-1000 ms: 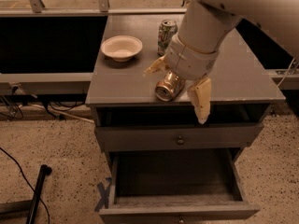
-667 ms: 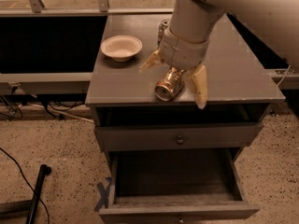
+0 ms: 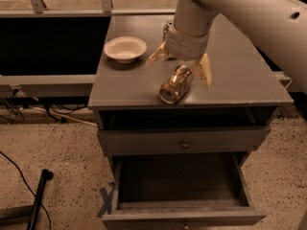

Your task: Place orange can into middle drawer

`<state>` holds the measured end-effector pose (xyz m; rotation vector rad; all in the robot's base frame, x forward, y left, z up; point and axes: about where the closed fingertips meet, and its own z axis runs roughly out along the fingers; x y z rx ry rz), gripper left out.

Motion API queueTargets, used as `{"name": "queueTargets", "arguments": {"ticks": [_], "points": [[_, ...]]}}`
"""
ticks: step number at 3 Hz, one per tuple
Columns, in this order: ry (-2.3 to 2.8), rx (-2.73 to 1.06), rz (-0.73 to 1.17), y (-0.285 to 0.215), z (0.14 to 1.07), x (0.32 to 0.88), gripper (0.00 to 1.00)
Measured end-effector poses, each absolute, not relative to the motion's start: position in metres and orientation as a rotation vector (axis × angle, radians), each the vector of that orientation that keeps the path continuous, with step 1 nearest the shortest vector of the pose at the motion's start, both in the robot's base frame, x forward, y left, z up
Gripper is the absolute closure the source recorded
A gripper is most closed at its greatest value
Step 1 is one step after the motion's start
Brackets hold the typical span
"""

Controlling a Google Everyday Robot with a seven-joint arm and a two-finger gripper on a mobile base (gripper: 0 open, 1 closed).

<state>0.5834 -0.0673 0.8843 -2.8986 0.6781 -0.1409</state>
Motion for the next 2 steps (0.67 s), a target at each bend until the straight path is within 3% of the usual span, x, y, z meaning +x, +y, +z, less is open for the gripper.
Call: {"name": "queueTargets", "arguments": {"ticks": [1, 2], "points": [[0.65, -2.968, -0.147, -0.075, 0.855, 0.605, 0.0], [0.653, -3.0, -0.112, -0.086, 0.835, 0.611, 0.16]]}}
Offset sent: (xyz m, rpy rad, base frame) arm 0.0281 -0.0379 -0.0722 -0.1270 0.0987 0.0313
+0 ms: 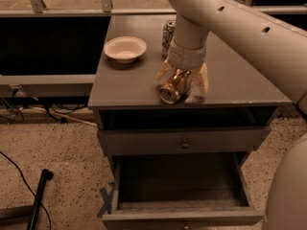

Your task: Place orange can into middle drawer

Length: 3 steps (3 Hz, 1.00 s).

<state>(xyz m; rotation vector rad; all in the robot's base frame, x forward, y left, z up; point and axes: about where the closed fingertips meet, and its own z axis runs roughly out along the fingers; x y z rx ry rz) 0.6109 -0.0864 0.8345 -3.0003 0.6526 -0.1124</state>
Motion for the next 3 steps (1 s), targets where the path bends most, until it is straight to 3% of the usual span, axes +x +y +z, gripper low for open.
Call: {"name": "queueTargets", "arguments": {"ticks": [3], "points": [[0.68, -2.826, 0.029, -0.071, 0.855, 0.584, 0.86]]}}
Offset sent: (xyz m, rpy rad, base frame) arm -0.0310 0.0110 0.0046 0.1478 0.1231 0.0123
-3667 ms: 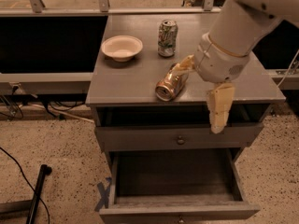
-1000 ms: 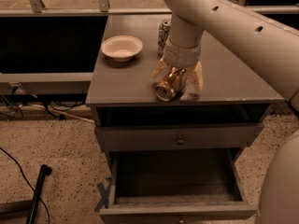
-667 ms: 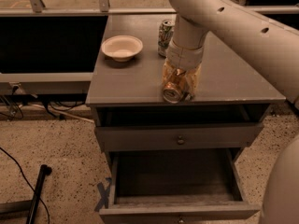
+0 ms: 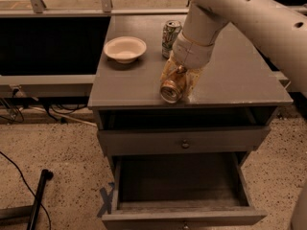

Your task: Place orange can into middle drawer

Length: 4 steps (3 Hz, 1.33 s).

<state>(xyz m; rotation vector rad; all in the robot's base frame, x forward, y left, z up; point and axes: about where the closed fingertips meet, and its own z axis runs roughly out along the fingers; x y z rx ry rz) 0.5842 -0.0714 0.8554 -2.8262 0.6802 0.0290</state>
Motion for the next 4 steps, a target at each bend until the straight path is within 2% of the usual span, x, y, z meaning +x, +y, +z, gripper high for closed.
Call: {"name": "queueTargets", "arguments": {"ticks": [1, 2, 3, 4], "points": [[0.858, -2.718, -0.029, -0.087, 0.887, 0.565, 1.0], [1.36, -2.535, -0.103, -0.161, 0.896, 0.513, 1.0], [1.754, -2.24, -0.016, -0.225, 0.848, 0.465, 1.0], [1.935, -2.146, 0.159, -0.265, 0.769, 0.425, 1.0]]}}
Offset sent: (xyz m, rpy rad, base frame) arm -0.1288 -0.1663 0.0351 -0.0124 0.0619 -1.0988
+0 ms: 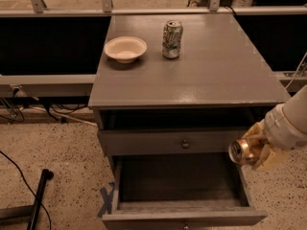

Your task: Place orange can into middle drawer

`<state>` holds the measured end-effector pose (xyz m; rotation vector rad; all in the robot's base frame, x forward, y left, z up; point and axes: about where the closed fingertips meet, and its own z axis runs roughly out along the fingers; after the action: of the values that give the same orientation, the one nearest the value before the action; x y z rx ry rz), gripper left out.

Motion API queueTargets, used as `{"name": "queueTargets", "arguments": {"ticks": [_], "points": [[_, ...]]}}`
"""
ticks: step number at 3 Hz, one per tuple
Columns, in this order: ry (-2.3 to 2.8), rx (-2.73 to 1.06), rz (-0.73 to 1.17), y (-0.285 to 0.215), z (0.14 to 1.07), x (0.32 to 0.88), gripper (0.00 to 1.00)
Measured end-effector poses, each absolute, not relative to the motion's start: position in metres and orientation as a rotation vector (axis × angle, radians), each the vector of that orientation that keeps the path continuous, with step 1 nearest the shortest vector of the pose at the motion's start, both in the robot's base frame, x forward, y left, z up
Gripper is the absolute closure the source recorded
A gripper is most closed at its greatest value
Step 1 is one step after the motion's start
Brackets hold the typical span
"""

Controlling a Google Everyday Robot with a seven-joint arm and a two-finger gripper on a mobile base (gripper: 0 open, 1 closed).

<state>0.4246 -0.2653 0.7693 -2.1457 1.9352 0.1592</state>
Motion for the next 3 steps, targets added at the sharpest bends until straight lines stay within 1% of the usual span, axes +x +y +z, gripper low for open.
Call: {"name": "queueTargets", "arguments": {"ticks": [1, 2, 3], "points": [[1.947, -2.151, 0.196, -0.2681, 0.7553, 0.419, 1.0], [1.856, -2.127, 0.322, -0.2693, 0.7552, 0.4205, 1.0], [1.621, -1.989, 0.53, -0.2757, 0.7501, 0.4251, 1.0]]}}
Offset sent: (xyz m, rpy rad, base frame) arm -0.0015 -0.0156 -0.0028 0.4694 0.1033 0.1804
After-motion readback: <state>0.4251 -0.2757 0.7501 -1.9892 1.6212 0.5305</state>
